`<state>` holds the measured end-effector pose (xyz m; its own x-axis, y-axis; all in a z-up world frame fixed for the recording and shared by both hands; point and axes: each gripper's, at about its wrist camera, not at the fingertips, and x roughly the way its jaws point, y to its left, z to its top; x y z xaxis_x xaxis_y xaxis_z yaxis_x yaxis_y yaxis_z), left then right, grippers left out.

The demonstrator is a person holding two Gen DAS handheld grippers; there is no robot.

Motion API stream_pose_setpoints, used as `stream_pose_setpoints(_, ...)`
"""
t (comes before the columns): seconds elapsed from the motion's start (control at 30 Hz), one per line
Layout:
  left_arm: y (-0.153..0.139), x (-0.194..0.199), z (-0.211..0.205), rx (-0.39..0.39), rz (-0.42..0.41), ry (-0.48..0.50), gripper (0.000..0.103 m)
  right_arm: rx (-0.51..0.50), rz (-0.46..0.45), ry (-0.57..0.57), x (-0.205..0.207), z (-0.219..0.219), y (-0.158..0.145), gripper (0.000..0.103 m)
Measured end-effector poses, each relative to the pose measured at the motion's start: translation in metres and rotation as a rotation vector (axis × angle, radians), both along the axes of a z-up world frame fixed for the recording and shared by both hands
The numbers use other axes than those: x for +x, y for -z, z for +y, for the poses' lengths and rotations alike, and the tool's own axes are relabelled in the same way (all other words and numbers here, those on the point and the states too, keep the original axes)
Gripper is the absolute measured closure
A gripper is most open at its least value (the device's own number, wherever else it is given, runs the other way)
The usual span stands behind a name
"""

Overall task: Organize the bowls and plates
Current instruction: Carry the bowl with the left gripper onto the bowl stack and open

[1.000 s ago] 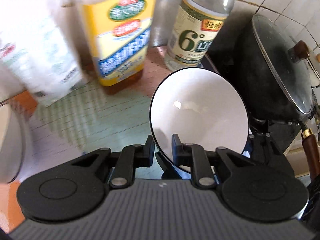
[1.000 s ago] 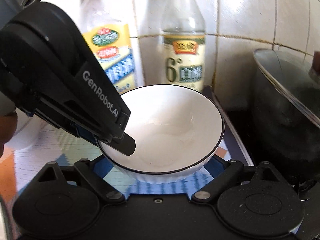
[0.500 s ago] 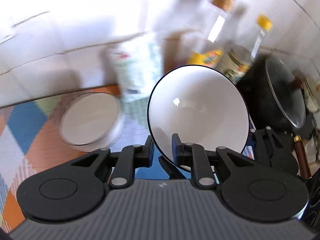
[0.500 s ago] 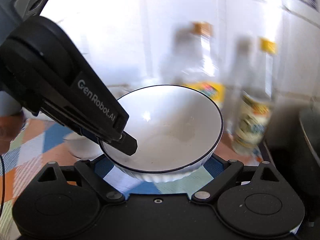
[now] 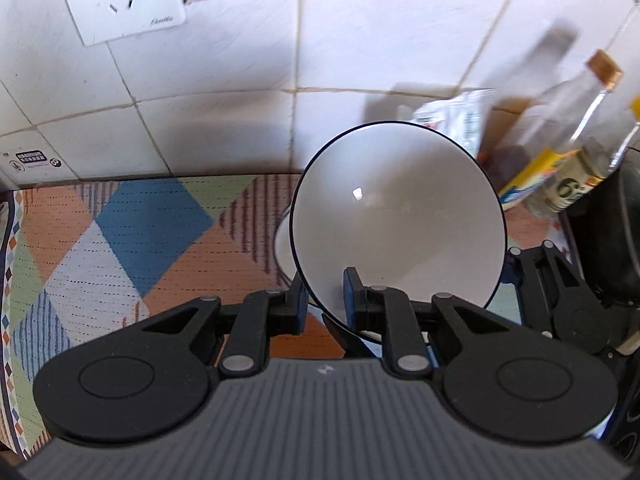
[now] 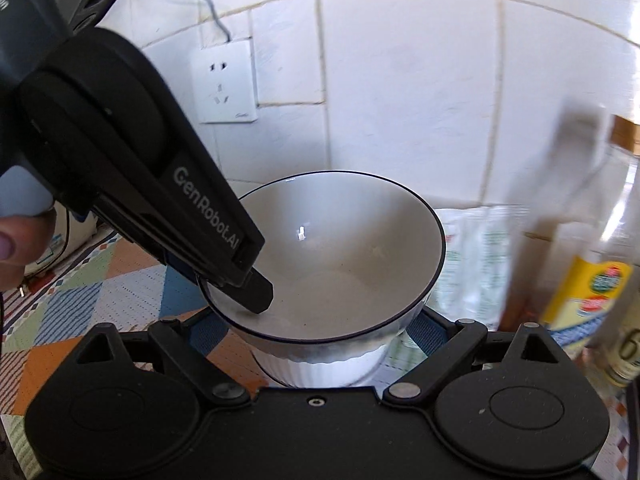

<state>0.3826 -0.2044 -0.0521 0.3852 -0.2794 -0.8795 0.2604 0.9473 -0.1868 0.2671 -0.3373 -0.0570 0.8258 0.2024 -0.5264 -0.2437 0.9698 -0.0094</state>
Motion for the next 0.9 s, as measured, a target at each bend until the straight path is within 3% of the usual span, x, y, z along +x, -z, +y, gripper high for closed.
stream_pose_setpoints(0.27, 0.020, 0.024, 0.002, 0.020, 0.072, -0.006, 0.086, -0.008, 0.063, 0.003, 0.029, 0.010, 0.012, 0.006)
stream_pose_setpoints(0.5, 0.036, 0.038, 0.001, -0.015, 0.130, 0.011, 0.083, -0.077, 0.067, 0.030, 0.033, 0.019, 0.025, 0.005)
stream_pose_setpoints(0.9, 0.054, 0.062, 0.006, 0.000, 0.234, 0.025, 0.081, -0.121, 0.112, 0.069, 0.048, 0.036, 0.032, 0.004)
